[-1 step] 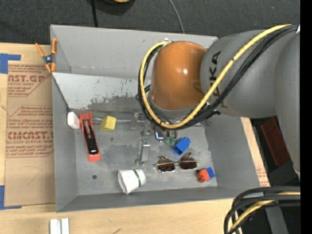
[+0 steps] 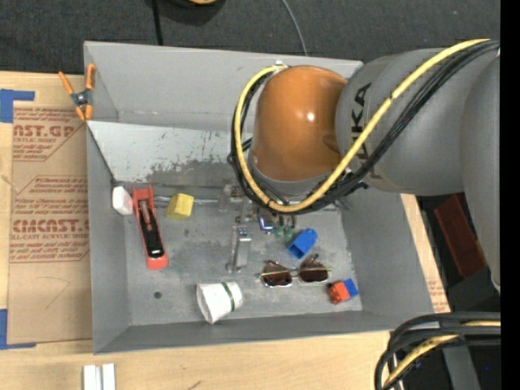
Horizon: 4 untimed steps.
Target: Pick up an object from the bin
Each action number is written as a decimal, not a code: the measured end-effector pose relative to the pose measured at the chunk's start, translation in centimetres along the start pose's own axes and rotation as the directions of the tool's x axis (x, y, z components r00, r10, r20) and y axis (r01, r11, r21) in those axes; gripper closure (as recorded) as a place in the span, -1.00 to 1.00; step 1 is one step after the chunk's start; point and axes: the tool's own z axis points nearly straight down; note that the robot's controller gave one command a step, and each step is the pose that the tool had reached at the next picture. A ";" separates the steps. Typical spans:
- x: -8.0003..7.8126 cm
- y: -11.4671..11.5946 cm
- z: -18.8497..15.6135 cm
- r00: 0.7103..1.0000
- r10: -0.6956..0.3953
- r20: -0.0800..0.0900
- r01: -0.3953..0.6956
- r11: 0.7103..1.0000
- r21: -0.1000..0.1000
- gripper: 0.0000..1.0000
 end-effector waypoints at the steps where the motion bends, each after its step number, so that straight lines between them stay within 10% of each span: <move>1: 1.4 -2.5 3.6 0.998 -0.057 0.005 0.057 0.998 -0.001 -1.00; 4: 4.4 -6.4 10.0 0.994 -0.112 0.003 0.112 0.994 -0.001 -1.00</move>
Offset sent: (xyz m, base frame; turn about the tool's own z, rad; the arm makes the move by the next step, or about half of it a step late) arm -0.0235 -0.0719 -0.0948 -0.0674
